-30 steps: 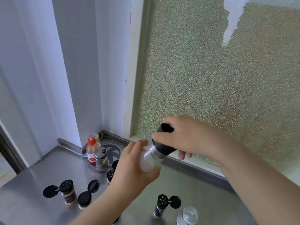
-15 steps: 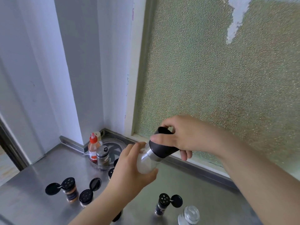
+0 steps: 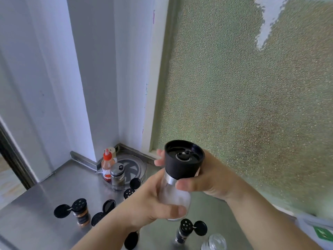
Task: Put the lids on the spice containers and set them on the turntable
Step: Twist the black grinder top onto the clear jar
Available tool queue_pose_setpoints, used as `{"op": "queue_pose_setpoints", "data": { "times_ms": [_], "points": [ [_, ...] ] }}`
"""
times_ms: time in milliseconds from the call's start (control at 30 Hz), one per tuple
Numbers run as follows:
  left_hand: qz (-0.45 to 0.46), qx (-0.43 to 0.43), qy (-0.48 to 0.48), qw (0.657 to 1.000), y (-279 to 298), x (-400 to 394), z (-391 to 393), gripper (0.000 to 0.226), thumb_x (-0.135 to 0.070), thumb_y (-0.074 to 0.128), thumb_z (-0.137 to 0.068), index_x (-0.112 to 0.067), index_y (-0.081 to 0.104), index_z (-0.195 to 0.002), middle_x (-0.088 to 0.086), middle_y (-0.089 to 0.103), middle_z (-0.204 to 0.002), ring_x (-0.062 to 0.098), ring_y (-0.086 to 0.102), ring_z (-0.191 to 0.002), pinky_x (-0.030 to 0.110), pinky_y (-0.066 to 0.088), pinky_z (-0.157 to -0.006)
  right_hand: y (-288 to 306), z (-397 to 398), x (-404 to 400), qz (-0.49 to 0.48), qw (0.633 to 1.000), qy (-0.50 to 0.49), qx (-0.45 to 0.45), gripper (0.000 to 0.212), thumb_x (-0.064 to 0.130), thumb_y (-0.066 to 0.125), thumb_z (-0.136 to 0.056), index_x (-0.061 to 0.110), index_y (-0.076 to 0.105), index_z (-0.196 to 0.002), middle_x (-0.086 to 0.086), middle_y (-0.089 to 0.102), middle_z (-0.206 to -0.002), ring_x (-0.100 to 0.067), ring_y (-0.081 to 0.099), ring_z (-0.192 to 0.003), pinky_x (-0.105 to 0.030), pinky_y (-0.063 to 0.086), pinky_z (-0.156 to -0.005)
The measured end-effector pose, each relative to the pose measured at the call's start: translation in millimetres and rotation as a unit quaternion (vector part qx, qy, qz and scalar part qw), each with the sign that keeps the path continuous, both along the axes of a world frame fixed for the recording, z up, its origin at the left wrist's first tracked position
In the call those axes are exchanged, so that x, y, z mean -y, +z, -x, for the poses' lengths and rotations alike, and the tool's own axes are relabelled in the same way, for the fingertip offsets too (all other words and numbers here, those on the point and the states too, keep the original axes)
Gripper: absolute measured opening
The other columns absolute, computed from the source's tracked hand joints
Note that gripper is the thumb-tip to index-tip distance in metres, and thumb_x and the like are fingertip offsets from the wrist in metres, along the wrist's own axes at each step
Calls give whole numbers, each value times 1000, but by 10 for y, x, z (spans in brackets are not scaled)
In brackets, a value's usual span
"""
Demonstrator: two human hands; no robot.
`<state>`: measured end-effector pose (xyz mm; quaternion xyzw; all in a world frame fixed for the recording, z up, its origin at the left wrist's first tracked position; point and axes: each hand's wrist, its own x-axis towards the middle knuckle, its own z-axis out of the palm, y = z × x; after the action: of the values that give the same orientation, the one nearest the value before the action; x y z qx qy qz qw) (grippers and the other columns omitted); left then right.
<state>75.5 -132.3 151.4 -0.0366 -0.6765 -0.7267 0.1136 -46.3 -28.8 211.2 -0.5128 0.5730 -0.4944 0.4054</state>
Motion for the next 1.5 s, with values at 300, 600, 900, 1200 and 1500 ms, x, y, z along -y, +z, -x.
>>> {"op": "queue_pose_setpoints", "data": {
  "times_ms": [300, 600, 900, 1200, 1500],
  "points": [
    [21, -12, 62, 998, -125, -93, -16, 73, 20, 62, -69, -19, 39, -125, -32, 56, -117, -8, 49, -115, 12, 42, -90, -88, -106, 13, 45, 993, -98, -53, 51, 22, 80, -53, 5, 67, -99, -19, 69, -106, -36, 63, -105, -47, 48, -94],
    [105, 47, 211, 971, -178, 424, 82, 73, -34, 81, -59, -26, 39, -118, 0, 62, -117, 21, 60, -110, 52, 49, -93, -166, 77, 396, -23, 987, -106, -118, 45, 16, 82, -59, 22, 65, -100, 11, 73, -95, 0, 67, -90, -14, 49, -75],
    [170, 146, 381, 897, -350, 1224, -163, 66, -24, 77, -69, -30, 37, -122, -19, 53, -112, -13, 50, -99, 7, 41, -84, -892, 448, 1514, -91, 956, -191, -204, 47, 22, 87, -58, 17, 68, -101, 1, 72, -101, -11, 66, -96, -32, 51, -91],
    [171, 173, 499, 831, -593, 1712, -721, 45, -19, 73, -72, -44, 49, -101, -22, 60, -102, -9, 53, -101, 22, 40, -92, -2180, 661, 2235, -207, 943, -205, -160, 38, 14, 86, -59, 13, 69, -93, -1, 72, -88, -14, 67, -84, -29, 54, -80],
    [199, 214, 419, 860, -852, 1781, -734, 37, -24, 73, -71, -47, 54, -92, -25, 62, -99, -2, 61, -93, 24, 47, -88, -2550, 589, 2203, -261, 933, -211, -131, 41, 10, 85, -62, 11, 67, -99, -4, 69, -92, -17, 65, -91, -25, 46, -78]
  ]
}}
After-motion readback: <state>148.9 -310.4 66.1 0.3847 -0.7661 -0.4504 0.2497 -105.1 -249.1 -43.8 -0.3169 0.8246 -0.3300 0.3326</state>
